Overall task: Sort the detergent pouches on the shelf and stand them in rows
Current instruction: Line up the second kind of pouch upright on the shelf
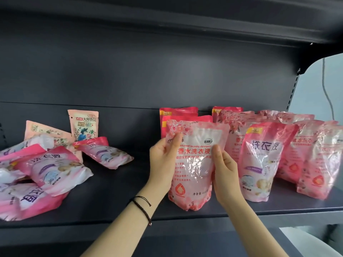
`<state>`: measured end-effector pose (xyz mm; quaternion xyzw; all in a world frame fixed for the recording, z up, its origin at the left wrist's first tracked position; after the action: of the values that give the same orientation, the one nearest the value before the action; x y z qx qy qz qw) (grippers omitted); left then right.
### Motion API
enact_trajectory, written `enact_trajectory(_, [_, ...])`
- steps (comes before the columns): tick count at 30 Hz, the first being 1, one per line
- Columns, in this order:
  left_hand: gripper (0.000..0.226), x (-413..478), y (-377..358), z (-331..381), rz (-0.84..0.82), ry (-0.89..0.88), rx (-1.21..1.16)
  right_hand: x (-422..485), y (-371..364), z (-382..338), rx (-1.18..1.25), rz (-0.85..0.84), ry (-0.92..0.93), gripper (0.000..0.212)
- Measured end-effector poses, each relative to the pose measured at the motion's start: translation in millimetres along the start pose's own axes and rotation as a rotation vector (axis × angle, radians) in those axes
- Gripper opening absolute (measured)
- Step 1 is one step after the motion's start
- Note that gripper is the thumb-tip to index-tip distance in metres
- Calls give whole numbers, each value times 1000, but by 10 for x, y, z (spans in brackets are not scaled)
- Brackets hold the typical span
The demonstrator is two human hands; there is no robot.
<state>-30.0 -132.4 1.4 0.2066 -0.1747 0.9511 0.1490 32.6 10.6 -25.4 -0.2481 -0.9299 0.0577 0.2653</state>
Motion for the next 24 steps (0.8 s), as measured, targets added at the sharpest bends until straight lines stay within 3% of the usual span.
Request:
enact_trajectory(2, [38,-85,57,-44,-70,-33,93,-47,48,-9,-74,-38,25,38])
enact_trajectory(4, [32,-244,182,-143,-140,-38,236,-135,106,11,-158,-107,45,29])
enact_trajectory(7, [39,-497,368,-368,-191,37,489,-290,192,153,-312,-214,-23,37])
enact_trajectory(10, [52,-604,372,-507,-175,93,513,-354,248,235,-347,-259,-32,26])
enact_trajectory(15, [53,-540,254,-537,-204,108,549,-281,347,207,-501,-220,-13,16])
enact_trajectory(18, [50,-527,302,-493,-251,118,660,-236,390,122,-755,-254,-24,28])
enact_trajectory(24, [59,-383,579,-137,-342,-140,1333,-215,317,-151,-1621,-551,-125,65])
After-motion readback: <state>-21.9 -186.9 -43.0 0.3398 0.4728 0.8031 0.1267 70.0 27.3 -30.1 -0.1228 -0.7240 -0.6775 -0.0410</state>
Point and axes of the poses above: each hand's wrist, its own x-axis towards the middle knuckle, its own y-axis out of the back of the hand, z = x × y, the point moved 4 cm from there along x, towards the middle knuckle, and after that the axes turned 2 degrees about y, right-handed, at the moved point
